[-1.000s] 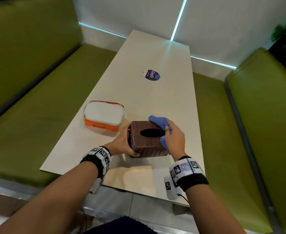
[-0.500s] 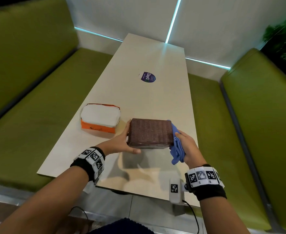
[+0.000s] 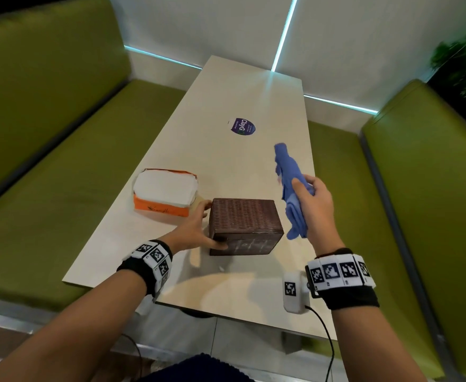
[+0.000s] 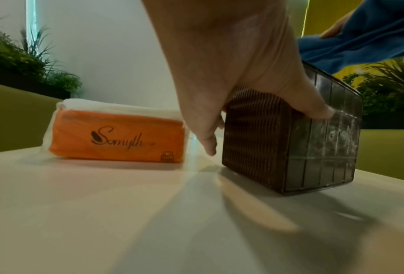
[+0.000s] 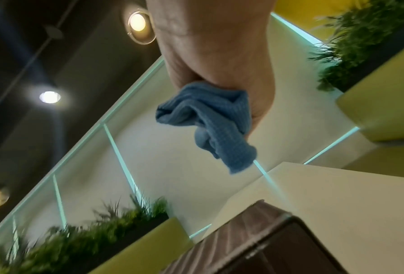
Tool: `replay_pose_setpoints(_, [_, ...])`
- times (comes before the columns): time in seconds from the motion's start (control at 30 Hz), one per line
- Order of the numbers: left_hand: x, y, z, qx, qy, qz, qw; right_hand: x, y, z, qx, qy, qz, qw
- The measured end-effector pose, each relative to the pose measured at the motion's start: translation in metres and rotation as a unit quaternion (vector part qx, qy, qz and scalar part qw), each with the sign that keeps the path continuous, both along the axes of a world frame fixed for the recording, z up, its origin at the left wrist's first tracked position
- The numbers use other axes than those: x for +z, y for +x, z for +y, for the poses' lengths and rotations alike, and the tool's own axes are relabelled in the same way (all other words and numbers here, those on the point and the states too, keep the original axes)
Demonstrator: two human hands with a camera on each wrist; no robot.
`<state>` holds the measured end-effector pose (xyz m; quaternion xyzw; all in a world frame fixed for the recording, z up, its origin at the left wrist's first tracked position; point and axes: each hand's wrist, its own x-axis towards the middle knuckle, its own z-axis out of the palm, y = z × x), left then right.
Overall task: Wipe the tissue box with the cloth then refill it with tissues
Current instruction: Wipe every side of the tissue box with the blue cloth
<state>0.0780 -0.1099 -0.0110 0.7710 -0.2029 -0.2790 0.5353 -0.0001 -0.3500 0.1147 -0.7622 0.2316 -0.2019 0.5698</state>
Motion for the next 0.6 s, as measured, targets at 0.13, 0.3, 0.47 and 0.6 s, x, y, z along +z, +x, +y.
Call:
replay_pose_setpoints(0.13, [-0.003, -0.002, -0.005, 0.002, -0.026, -0.016, 1.0, -0.029, 0.019, 0.02, 0.106, -0.191, 0.1, 0.971])
replay_pose_setpoints(0.3, [-0.007, -0.006, -0.006, 0.026, -0.031, -0.017, 0.999, -0.069, 0.031, 0.044, 0.156, -0.4, 0.243, 0.87])
replay_pose_setpoints(0.47, [-0.009, -0.009, -0.016, 0.05, -0.01, -0.065, 0.997, -0.066, 0.037, 0.12, 0.237, -0.448, 0.222, 0.833])
replay_pose_setpoints(0.6, [-0.012, -0.007, -0.01, 0.027, -0.033, -0.053, 0.998, -0.065, 0.035, 0.077, 0.199, -0.416, 0.221, 0.86])
